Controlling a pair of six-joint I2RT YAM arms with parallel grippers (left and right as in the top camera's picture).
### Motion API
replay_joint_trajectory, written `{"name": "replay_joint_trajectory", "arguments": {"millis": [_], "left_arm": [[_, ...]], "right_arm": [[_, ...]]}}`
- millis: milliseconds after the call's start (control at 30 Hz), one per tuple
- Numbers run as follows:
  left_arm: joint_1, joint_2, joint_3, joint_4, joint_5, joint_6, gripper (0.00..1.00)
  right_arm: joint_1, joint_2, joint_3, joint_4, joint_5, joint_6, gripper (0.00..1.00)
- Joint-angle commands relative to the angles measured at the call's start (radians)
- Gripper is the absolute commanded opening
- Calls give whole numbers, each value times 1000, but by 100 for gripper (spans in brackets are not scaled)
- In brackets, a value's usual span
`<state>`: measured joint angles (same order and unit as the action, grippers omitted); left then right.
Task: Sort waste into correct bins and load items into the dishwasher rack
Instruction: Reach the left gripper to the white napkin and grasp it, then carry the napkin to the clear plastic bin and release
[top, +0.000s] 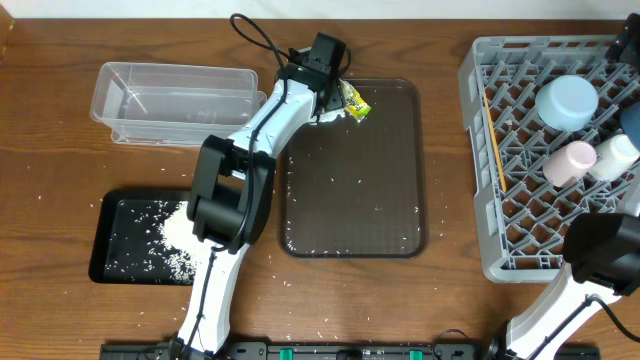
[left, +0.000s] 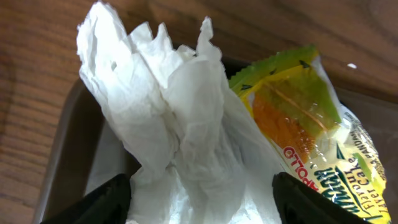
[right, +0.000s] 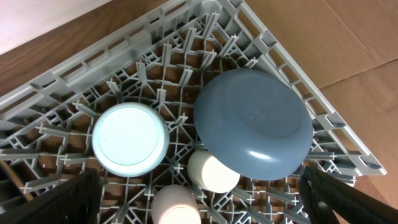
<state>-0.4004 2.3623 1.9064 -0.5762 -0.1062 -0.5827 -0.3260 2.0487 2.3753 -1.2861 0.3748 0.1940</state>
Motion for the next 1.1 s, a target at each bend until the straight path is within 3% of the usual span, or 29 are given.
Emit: {"name": "replay_joint_trajectory", "arguments": {"millis": [0, 133, 267, 400, 733, 1067], "left_arm": [[-5, 8, 11, -8, -19, -2, 66], [-5, 8, 11, -28, -18, -2, 51], [-5, 8, 11, -61, -18, -2, 25], [-5, -11, 12, -107, -18, -2, 6], [-3, -270, 12, -228, -22, -2, 6], [81, -487, 12, -261, -185, -39, 6]], "right_arm": [[-2, -5, 0, -1, 10, 11, 99], [-2, -5, -1, -1, 10, 11, 99], [-2, -5, -1, -1, 10, 11, 99], [-2, -5, 0, -1, 10, 11, 99], [-2, -5, -1, -1, 10, 11, 99], [-2, -5, 0, -1, 10, 11, 99]]}}
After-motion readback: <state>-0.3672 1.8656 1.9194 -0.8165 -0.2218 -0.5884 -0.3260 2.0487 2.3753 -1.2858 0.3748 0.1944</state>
